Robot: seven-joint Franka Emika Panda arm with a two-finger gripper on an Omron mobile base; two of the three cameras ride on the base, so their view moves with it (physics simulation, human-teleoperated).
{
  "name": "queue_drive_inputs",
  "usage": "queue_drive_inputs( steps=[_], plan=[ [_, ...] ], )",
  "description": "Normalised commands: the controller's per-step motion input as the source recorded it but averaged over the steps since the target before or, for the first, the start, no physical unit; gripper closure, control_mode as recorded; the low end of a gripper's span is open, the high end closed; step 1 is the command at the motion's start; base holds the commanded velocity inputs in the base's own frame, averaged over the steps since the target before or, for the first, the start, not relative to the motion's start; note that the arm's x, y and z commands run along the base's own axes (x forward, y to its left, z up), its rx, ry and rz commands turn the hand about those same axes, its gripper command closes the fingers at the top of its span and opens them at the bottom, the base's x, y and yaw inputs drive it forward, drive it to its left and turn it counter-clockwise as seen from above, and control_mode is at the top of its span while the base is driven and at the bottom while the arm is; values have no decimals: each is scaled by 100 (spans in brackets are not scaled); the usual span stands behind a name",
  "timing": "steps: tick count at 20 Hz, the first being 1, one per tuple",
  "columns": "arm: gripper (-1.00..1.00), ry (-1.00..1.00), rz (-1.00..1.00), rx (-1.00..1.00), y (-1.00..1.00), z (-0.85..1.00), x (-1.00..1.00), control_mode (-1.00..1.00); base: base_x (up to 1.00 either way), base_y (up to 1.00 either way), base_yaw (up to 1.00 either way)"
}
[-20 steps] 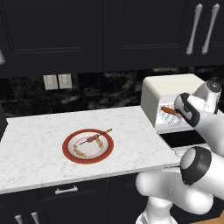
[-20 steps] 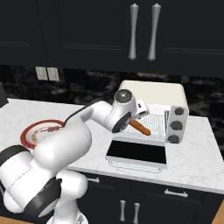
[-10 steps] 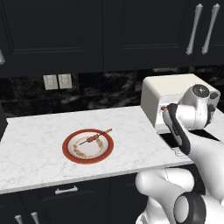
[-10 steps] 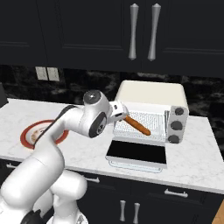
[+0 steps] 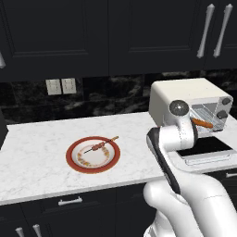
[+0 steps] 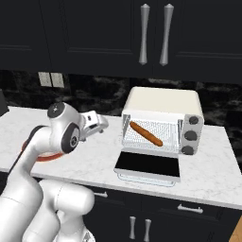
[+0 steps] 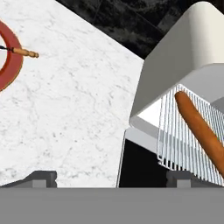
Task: Pick up the kebab skewer and baguette bread, and place them inside the toaster oven. Close the toaster oven door and start by setting the timer.
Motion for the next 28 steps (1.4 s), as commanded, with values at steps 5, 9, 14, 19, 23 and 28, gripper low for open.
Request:
queue_drive_inputs(
  steps=[5,9,14,19,23,28],
  plan=[
    [-100,9,9,-3,100,2,-1,-100,0,0,0],
    [-100,19,25,0,80,2,7,-100,0,0,0],
    [-100,18,41,0,50,0,32,-100,0,0,0],
    [-100,5,22,0,71,-3,43,-100,0,0,0],
    [-100,1,8,-5,75,-10,43,-100,0,0,0],
    [-100,8,0,-20,49,-20,25,-100,0,0,0]
  ],
)
